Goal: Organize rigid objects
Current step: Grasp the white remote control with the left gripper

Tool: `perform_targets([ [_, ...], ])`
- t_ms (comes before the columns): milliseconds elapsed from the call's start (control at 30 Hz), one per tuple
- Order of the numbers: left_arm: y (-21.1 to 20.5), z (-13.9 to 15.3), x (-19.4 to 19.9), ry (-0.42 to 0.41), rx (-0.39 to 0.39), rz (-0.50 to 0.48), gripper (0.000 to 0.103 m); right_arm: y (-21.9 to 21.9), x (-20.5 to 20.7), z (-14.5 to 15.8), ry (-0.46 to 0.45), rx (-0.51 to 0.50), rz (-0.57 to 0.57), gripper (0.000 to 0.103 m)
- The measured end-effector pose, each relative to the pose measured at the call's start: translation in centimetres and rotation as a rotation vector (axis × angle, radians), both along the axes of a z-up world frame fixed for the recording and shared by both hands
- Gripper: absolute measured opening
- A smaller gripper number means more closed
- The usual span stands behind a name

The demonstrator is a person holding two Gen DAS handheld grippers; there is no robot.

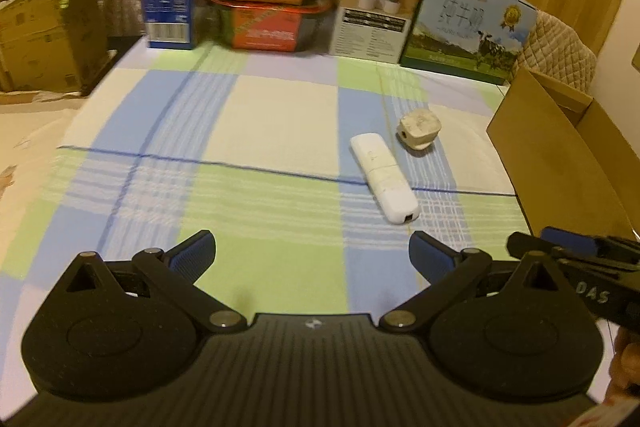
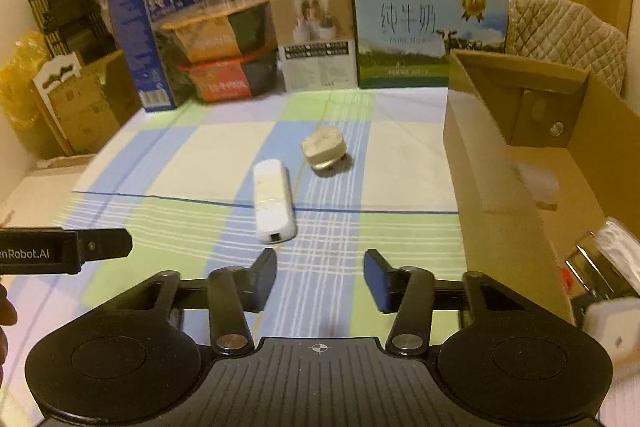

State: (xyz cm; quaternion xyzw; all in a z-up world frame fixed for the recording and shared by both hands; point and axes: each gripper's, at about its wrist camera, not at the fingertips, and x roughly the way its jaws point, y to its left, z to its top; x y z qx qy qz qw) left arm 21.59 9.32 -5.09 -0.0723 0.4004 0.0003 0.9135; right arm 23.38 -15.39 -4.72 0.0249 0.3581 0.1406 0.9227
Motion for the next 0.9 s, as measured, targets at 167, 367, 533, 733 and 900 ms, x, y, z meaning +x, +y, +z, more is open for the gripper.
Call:
perform_targets([
  [167, -1.4, -2.1, 4.4, 0.011, -0.002, -0.052, 0.088, -0.3, 3.0, -1.8, 0.029, -0.008, -0.009, 0.033],
  [367, -2.6, -4.4, 9.0, 0.035, -0.047, -0.086, 0.069, -0.1, 5.4, -3.0, 0.041, -0.061, -0.006, 0.032],
  [533, -4.4, -5.4, 10.9, 0.033, -0.044, -0.138, 0.058, 0.0, 6.5, -3.4, 0.041, -0.1, 0.005, 0.033],
  [733, -6.3, -6.4, 13.0, 0.047, -0.032, -0.185, 0.047, -0.3, 7.0, -3.7, 0.048, -0.115, 0.006, 0.033],
  [900, -6.9, -7.1, 13.5, 0.061, 0.037, -0.202, 0.04, -0.4, 7.2, -3.7, 0.055, -0.11, 0.003, 0.033],
])
